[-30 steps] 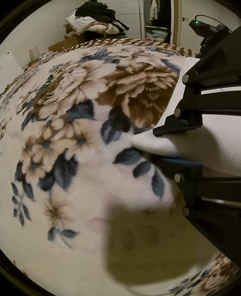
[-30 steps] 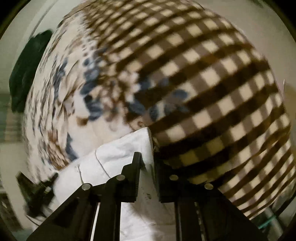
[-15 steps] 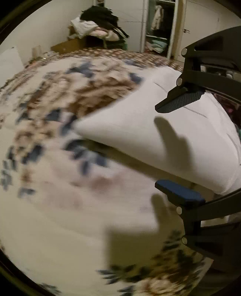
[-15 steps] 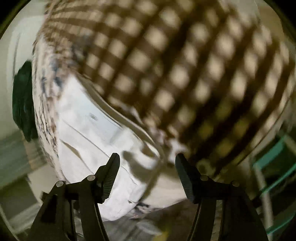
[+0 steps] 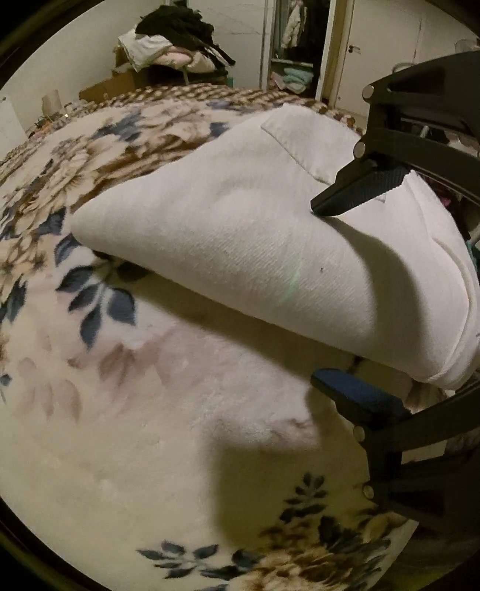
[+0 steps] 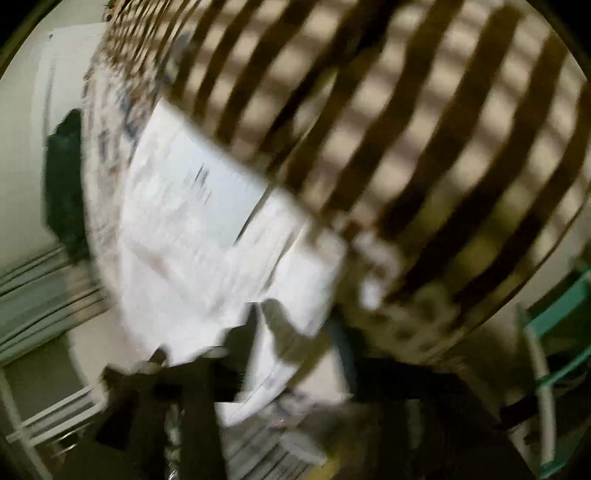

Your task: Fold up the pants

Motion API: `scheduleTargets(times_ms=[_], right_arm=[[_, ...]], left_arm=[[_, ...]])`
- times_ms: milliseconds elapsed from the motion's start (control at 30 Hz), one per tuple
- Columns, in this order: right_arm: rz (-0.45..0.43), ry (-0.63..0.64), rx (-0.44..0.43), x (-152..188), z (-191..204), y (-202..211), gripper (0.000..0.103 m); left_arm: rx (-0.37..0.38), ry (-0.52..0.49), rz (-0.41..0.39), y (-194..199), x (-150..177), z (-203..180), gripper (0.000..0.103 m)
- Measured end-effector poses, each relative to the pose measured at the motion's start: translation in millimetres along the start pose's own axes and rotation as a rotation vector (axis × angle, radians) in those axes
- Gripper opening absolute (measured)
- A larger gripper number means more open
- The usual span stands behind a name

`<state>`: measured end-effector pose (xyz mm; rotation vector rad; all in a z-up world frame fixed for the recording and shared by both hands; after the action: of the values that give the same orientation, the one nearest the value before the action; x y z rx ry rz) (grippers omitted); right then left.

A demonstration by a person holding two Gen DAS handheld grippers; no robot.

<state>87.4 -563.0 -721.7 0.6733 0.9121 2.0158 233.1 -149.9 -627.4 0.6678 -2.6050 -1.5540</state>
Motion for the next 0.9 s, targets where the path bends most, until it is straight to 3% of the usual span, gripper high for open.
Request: scheduleTargets(times_ms=[100,200,267,400,600,633,700,767,867,900], right_arm=[[0.056,-0.055,-0.093,28,-12,-10,0.078],[0.094,-0.081,-0.114,50,-21,-32,0.082],[0.033,-0.1,-0.177,56,-20,-41,0.095],[-0.038,-0.153,-0.332,57,-7,-48,0.094],[-0.106,-0.118,-0.335,58,21,-64,0.094],[-0.116,-0.113,-0.339,59,24,-61,0.092],[-0.138,-0.098,-0.331,60,23,-56,0.067],[-0.153,-0.075,-0.288,65,19,-52,0.05],[-0.165,-0.065,-0.278,64,10,-43,0.038],[-0.169,-0.057,-0.27,60,8,-34,0.033]], left_arm=[[0.052,0.032,0.007,2,5,5,0.088],[0.084,0.049,0.021,-1,14,7,0.088],[0.1,0.057,0.039,-5,20,9,0.088],[0.124,0.073,0.055,-15,23,7,0.098],[0.12,0.041,0.081,-25,24,7,0.101],[0.121,0.036,0.083,-26,23,6,0.101],[0.123,0.023,0.085,-28,22,4,0.102],[0.127,0.013,0.082,-30,19,1,0.102],[0.132,0.03,0.069,-29,19,5,0.1],[0.133,0.03,0.06,-27,18,5,0.092]])
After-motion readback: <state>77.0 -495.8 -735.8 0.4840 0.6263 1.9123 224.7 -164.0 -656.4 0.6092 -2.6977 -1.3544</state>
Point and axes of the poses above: each gripper's, at about its wrist camera, not at the fingertips, and y roughly against the way its jaws point, z to its left, x to its underside, the point moved 1 cm from there along -y, roughly the way its jaws point, and after that the axes turned 15 degrees about -z, right-handed, at the moved point
